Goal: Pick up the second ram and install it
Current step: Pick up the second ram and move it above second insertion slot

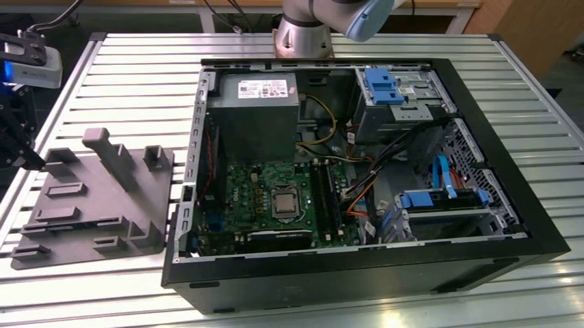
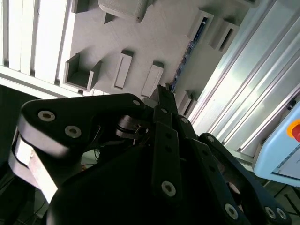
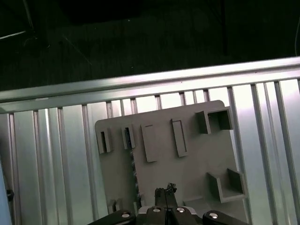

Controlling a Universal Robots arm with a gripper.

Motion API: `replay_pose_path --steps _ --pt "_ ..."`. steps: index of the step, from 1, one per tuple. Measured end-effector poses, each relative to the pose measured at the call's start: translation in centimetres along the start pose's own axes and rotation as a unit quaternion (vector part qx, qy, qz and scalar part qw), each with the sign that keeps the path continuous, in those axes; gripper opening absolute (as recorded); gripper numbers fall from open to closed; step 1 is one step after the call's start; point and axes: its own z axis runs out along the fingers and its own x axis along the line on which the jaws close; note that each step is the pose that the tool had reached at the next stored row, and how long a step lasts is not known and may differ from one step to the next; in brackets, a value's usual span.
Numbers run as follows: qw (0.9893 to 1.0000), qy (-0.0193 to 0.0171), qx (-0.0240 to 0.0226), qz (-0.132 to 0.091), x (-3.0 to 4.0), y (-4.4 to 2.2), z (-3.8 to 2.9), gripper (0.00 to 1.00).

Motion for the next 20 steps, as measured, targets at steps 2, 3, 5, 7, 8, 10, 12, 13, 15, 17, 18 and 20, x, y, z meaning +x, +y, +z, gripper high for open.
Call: replay_pose_path --steps 2,3,5,7,8,10,12,13,15,17,18,20 --pt "1.0 0.0001 -0.0001 -0.002 0.0 0.0 0.0 0.11" --pt "1.0 0.0002 -0.0001 -0.003 0.0 0.0 0.0 0.11" --pt "1.0 0.0002 -0.0001 -0.003 0.13 0.09 0.16 0.11" --pt "1.0 0.0002 -0.0001 -0.003 0.14 0.1 0.18 0.11" --pt "1.0 0.0002 -0.0001 -0.003 0.14 0.12 0.2 0.11" --pt "1.0 0.0002 -0.0001 -0.003 0.15 0.14 0.23 0.11" --pt "1.0 0.0002 -0.0001 -0.003 0.16 0.17 0.26 0.11" --pt "1.0 0.0002 -0.0001 -0.003 0.17 0.18 0.29 0.11" --pt "1.0 0.0002 -0.0001 -0.003 0.2 0.2 0.35 0.11" --pt "1.0 0.0002 -0.0001 -0.003 0.22 0.22 0.42 0.11" --pt "1.0 0.0002 -0.0001 -0.003 0.25 0.22 0.47 0.11" --pt "1.0 0.0002 -0.0001 -0.004 0.32 0.21 0.58 0.11"
